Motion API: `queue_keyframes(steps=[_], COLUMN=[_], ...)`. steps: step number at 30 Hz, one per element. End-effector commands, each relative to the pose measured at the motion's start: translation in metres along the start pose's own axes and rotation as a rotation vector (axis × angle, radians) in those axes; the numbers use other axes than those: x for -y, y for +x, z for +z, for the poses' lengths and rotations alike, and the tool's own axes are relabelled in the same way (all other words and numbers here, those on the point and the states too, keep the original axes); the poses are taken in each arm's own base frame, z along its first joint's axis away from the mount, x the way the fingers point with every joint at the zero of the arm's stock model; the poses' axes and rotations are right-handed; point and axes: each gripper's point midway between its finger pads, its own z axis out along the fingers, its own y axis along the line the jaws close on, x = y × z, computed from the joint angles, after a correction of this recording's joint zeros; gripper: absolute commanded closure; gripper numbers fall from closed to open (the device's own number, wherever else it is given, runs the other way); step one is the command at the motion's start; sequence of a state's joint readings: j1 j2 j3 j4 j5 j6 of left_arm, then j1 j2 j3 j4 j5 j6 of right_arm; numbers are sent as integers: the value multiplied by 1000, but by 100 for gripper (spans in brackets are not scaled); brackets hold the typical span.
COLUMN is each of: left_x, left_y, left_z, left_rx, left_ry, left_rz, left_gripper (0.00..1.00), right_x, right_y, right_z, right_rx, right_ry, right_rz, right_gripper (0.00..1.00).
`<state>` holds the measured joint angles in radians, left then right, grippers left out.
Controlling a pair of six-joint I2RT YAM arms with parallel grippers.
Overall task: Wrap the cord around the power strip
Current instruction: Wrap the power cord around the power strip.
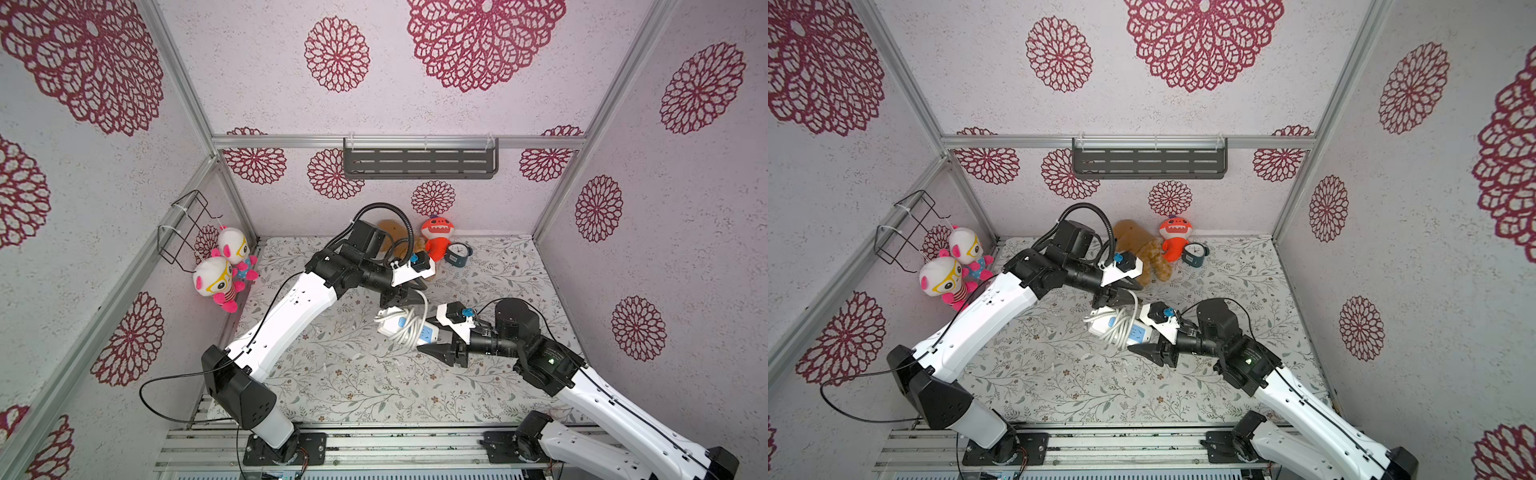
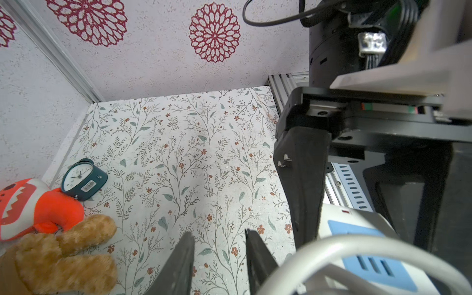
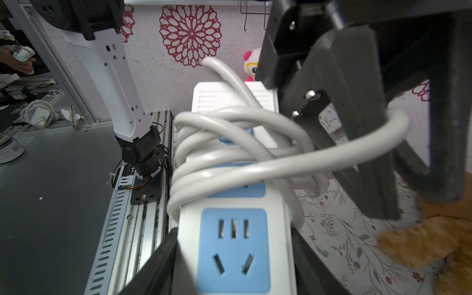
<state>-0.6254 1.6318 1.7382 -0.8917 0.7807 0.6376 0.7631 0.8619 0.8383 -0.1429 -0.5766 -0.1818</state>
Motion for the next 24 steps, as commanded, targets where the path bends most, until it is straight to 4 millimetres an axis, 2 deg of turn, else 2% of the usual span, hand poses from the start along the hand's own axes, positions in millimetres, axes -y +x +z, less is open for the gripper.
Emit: queue_keyframes(steps=[1, 11, 18, 24], left_x=[6, 6, 1, 2], left_y=[9, 15, 21, 21], left_z=[-2, 0, -7, -7], left_rx=[-25, -18, -59, -7], left_ry=[68, 95, 21, 18], left_rz=[-43, -93, -75, -101], left_gripper=[58, 42, 36, 35], right_x=[-7, -10, -12, -11], right_y=[-61, -69, -74, -84], right_z=[-15, -21, -24, -29], right_rx=[191, 234, 261, 322], right_ry=[-10, -8, -13, 2], right_rz=[-123, -106, -98, -103], right_gripper=[100, 100, 100, 100])
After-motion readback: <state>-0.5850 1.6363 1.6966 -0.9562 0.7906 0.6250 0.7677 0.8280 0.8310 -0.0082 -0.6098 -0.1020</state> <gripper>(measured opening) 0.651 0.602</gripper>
